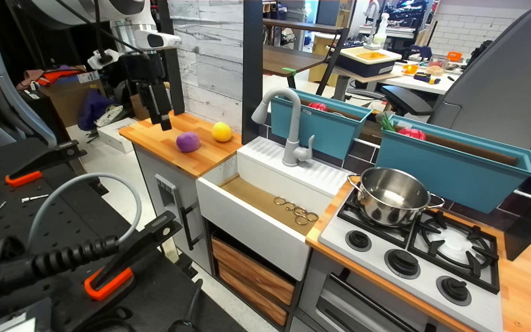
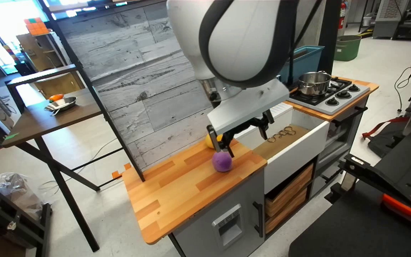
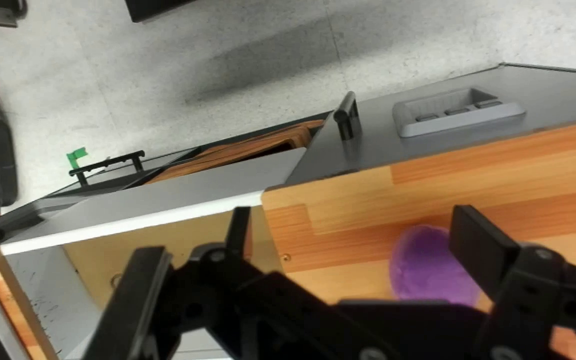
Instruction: Slightly shift the purple toy to the left
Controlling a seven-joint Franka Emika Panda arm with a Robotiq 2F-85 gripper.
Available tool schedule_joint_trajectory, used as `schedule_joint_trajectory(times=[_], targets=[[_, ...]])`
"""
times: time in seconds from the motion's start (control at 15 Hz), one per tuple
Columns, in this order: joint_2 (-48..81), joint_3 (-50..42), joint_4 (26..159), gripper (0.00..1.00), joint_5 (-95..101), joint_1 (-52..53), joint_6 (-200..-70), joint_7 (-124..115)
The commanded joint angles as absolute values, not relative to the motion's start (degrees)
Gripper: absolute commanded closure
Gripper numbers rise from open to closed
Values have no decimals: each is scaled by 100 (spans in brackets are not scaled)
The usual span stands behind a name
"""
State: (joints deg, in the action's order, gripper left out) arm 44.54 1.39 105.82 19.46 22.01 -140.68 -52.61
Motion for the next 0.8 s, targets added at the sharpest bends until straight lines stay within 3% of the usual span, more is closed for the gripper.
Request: schedule_joint_trajectory(times=[0.0,0.73], targets=[[5035,-132,9809,0,1689,2486,-14174,-5459],[6243,-580,8418,0,1696,2901,-14095,-5934]])
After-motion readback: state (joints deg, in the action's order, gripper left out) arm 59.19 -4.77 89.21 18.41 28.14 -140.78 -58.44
